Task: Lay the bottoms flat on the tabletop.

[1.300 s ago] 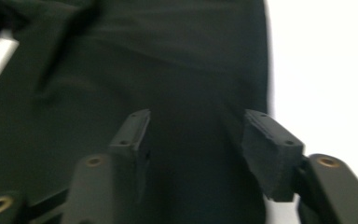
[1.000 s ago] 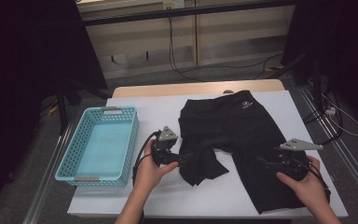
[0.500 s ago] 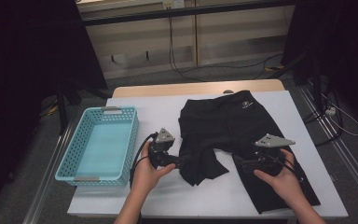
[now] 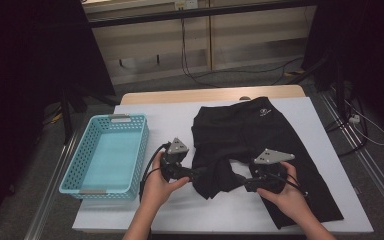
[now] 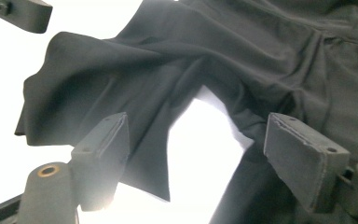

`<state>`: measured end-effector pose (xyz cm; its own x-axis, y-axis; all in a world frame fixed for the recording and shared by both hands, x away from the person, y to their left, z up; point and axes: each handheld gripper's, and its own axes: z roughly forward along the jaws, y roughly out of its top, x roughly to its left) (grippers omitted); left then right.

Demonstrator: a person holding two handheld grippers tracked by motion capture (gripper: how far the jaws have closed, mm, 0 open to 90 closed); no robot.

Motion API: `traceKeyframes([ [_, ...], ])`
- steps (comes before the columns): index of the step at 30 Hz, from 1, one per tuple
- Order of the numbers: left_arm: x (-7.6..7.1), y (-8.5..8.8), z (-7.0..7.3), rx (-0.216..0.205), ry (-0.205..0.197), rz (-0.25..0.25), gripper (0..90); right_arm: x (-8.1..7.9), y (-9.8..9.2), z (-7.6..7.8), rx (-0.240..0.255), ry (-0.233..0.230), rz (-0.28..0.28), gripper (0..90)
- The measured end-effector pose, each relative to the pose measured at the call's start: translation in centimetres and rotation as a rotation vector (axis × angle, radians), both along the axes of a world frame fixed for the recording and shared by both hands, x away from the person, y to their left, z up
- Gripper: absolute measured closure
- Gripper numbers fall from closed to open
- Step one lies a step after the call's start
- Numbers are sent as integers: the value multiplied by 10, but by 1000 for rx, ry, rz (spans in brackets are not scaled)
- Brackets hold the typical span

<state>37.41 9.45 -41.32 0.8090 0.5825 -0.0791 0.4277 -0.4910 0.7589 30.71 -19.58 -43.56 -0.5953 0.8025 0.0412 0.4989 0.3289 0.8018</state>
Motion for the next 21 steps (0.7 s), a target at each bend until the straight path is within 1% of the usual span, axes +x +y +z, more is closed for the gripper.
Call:
traceKeyframes([
  [2, 0, 1, 0, 7, 1, -8, 102, -1, 3, 0, 1, 0, 18, 284],
  [5, -1, 1, -1, -3, 12, -10, 94, -3, 10, 0, -8, -1, 44, 374],
  [7, -2, 1, -1, -5, 11, -7, 90, -4, 14, 0, -13, 3, 59, 434],
  [9, -3, 2, -1, 2, 9, -8, 90, -5, 18, -2, -12, 9, 78, 457],
  [10, -3, 2, -1, -2, 9, -4, 89, -5, 19, -2, -11, 14, 81, 457],
  [12, -4, 2, -1, 4, 7, -9, 90, -6, 22, -3, 4, 32, 90, 485],
  [14, -5, 3, -2, 1, 8, -12, 90, -6, 26, -4, 12, 37, 115, 499],
  [15, -6, 3, -2, -3, 13, -10, 91, -7, 29, -4, 3, 38, 125, 505],
  [16, -7, 3, -2, 0, 8, -7, 91, -7, 32, -5, -9, 36, 135, 510],
  [19, -8, 4, -2, 8, 6, -11, 99, -6, 40, -10, -42, 50, 168, 540],
  [21, -10, 4, -3, 2, 10, -11, 106, -6, 44, -14, -72, 63, 184, 553],
])
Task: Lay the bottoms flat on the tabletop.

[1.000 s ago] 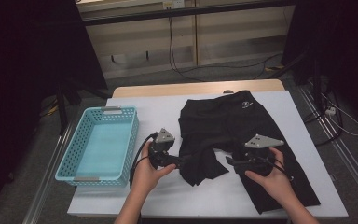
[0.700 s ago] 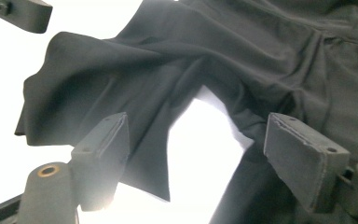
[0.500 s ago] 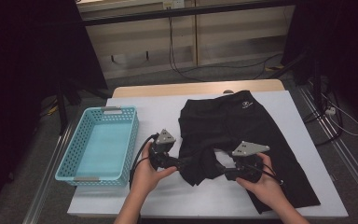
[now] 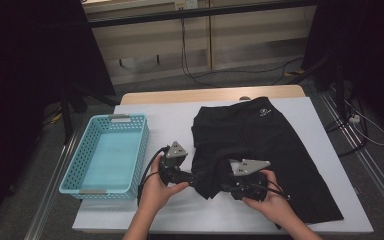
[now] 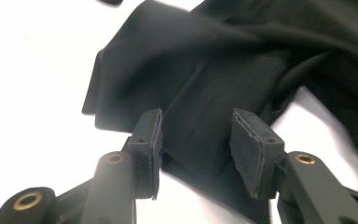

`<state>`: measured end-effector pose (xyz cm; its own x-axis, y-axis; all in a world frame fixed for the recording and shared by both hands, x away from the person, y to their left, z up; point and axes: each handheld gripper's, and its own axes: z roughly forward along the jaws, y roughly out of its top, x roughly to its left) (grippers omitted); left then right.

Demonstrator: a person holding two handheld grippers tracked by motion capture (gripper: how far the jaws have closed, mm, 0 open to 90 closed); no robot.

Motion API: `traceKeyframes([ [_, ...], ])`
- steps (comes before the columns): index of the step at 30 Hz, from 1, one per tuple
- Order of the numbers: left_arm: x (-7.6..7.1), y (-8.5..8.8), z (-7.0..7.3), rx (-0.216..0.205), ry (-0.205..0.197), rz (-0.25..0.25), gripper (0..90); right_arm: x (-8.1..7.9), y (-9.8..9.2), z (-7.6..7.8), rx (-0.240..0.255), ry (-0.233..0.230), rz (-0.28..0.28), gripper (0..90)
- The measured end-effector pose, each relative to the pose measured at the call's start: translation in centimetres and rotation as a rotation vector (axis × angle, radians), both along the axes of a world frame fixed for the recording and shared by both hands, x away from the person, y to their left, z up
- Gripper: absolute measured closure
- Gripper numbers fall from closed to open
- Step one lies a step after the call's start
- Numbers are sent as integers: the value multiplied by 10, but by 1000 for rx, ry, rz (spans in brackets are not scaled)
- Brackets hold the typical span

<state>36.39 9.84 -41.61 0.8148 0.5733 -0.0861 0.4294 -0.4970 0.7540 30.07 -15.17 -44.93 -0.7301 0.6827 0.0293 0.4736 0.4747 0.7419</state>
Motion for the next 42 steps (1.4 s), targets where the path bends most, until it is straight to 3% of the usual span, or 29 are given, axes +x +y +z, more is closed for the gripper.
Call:
traceKeyframes([
  [3, -2, 0, 0, -5, 5, -14, 120, 1, 3, -5, -42, -14, -4, 672],
  [5, -3, -1, 1, -22, 12, -18, 133, 4, 2, -4, -38, -14, 1, 841],
  [7, -5, -3, 2, -26, 15, -26, 149, 6, -2, -3, -12, -1, -4, 889],
  [10, -9, -8, 1, -34, 16, -48, 204, 9, -10, -1, 22, -7, -28, 894],
  [14, -12, -14, -1, -30, 45, -85, 339, 11, -18, 8, 78, -33, -61, 895],
  [19, -14, -19, -7, -24, 90, -105, 493, 11, -26, 14, 110, -53, -91, 895],
  [27, -14, -22, -13, -8, 164, -136, 787, 12, -29, 13, 112, -58, -98, 879],
  [32, -14, -20, -8, -19, 190, -127, 900, 12, -28, 9, 87, -50, -97, 831],
  [37, -11, -13, -1, -61, 193, -98, 900, 12, -27, 7, 69, -44, -97, 790],
  [41, -12, -13, -2, -75, 190, -106, 900, 11, -27, 6, 63, -34, -88, 784],
  [42, -12, -14, -2, -82, 187, -106, 856, 11, -27, 6, 61, -32, -85, 789],
])
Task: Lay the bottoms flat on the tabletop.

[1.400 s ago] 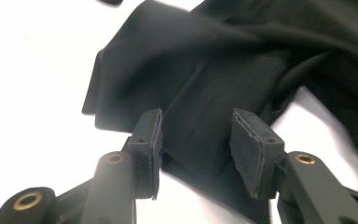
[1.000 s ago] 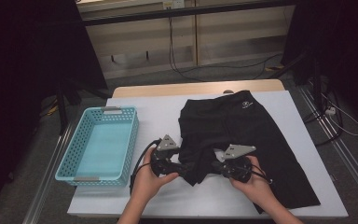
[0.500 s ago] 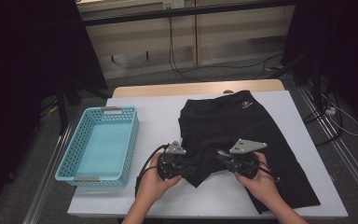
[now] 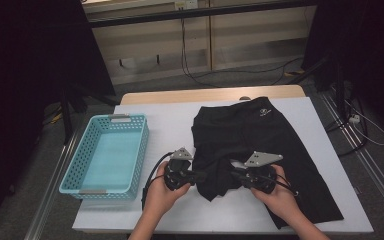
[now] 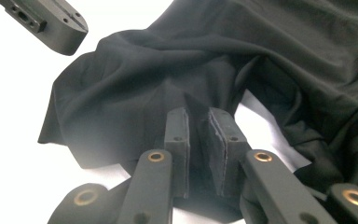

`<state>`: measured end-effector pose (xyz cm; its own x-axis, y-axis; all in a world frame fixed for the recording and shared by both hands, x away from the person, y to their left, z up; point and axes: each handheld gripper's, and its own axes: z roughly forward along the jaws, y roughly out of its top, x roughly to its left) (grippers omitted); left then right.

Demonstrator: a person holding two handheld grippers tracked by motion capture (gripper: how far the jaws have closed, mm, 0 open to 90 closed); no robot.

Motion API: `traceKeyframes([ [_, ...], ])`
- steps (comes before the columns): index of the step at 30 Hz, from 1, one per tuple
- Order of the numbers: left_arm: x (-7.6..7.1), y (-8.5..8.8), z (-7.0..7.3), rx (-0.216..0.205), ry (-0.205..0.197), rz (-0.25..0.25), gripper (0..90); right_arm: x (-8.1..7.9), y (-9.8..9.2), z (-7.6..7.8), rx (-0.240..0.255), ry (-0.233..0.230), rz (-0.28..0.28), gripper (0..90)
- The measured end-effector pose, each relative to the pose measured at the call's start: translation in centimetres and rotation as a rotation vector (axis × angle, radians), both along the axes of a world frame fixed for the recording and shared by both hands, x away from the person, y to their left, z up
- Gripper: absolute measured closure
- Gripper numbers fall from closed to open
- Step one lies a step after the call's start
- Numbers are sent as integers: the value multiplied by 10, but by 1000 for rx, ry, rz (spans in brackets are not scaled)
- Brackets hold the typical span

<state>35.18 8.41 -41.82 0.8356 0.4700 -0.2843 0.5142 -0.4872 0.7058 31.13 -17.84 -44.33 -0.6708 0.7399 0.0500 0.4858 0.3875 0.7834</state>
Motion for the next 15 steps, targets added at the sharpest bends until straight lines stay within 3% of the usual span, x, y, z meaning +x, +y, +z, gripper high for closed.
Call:
traceKeyframes([
  [3, -2, -5, -1, -9, -21, 7, 574, -1, 1, -2, -27, 8, 17, 818],
  [6, -4, -9, -4, 12, -58, -10, 464, 0, 2, -9, -61, 29, 21, 830],
  [10, -6, -11, -9, 48, -48, -32, 457, 2, 2, -13, -64, 48, 18, 896],
  [15, -9, -17, -12, 60, -36, -56, 530, 4, -7, -9, -20, 35, -31, 900],
])
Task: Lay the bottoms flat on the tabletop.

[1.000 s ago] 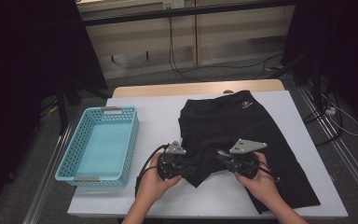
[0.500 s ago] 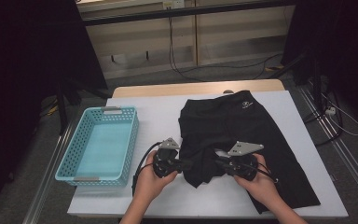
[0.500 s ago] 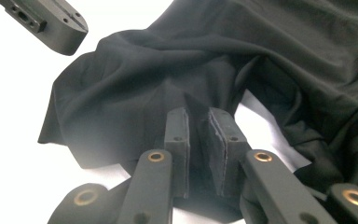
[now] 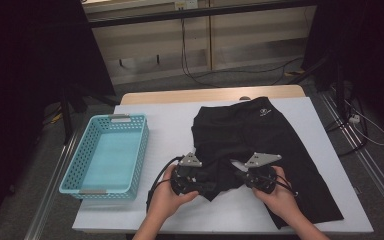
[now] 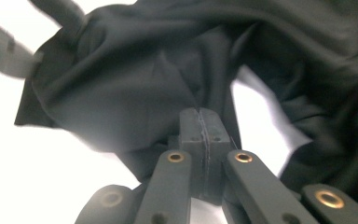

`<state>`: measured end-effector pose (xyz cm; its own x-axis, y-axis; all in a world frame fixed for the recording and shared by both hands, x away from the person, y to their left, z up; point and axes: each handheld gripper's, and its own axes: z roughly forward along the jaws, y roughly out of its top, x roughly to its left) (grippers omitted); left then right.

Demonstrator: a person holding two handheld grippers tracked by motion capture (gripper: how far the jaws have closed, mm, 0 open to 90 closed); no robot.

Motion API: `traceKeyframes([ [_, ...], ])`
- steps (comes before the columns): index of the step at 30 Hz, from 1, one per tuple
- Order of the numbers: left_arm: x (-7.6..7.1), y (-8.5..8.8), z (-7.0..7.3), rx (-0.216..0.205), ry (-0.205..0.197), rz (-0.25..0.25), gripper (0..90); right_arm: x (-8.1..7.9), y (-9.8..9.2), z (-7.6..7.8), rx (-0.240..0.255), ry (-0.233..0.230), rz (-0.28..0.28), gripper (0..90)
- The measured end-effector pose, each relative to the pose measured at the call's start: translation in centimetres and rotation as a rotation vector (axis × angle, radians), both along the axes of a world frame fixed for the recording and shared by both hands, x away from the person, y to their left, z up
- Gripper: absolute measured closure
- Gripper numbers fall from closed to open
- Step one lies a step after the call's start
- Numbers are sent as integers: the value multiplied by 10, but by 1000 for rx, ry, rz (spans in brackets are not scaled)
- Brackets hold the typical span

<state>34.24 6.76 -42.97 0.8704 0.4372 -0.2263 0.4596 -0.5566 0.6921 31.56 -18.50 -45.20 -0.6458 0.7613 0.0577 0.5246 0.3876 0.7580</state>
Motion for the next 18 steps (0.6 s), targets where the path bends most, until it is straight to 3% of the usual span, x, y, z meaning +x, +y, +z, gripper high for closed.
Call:
traceKeyframes([
  [4, -1, -4, -8, 22, 13, -17, 581, 2, -9, 6, 49, -19, -37, 900],
  [9, -1, -8, -17, 35, 29, -32, 662, 0, -9, 3, 33, -10, -37, 900],
  [13, -2, -9, -16, 52, 38, -40, 773, -1, -8, 2, 27, -11, -33, 900],
  [15, -1, -9, -15, 56, 59, -37, 872, -1, -8, 2, 28, -10, -32, 900],
  [18, -1, -9, -12, 53, 70, -30, 878, -2, -8, 2, 27, -8, -29, 900],
])
